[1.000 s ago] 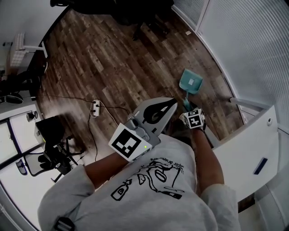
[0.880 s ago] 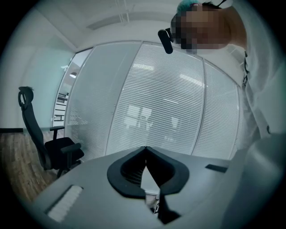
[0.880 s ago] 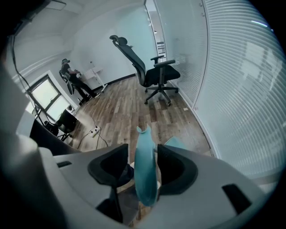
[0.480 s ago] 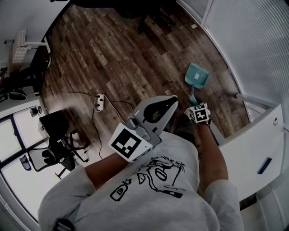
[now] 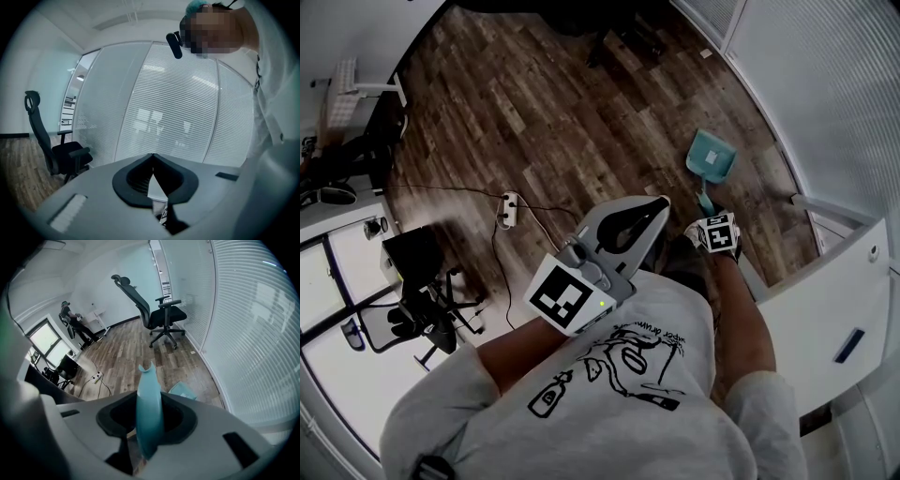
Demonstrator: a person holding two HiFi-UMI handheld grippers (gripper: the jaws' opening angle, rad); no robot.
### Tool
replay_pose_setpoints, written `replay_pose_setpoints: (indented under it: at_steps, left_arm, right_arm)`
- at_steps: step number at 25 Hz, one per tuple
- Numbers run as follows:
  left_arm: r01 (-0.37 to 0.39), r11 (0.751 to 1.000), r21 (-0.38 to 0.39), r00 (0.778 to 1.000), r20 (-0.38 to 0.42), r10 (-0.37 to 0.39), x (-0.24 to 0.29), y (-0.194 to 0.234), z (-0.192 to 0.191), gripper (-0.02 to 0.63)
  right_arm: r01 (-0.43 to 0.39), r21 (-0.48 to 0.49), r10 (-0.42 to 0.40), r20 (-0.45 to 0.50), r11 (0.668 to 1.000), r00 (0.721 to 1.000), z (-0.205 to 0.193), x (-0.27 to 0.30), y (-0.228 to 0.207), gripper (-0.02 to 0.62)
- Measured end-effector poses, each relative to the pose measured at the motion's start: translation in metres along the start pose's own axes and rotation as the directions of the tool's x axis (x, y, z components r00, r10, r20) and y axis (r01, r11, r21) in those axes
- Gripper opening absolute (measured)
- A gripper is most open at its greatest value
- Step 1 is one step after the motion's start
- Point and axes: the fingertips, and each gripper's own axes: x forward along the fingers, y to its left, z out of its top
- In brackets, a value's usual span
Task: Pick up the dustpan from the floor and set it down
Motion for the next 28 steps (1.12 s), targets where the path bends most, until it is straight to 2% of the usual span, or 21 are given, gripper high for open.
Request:
replay_pose_setpoints:
  at_steps: [14, 28]
  left_arm:
    - [0.013, 1.0, 0.012, 0.999, 0.029, -0.013, 0.01, -0.002, 0.007, 0.002]
    - [0.049, 0.998, 0.03, 0.995, 0.081, -0.051, 0.016, -0.018, 0.025, 0.002]
  right_arm:
    - [0.055, -0.009, -0.055, 0.061, 0.998, 0.997, 0.019, -0.02, -0.021, 0.097]
    - [0.068, 0.017, -0.069, 0.094, 0.998, 0.993, 0.028, -0.077, -0.03, 0.097]
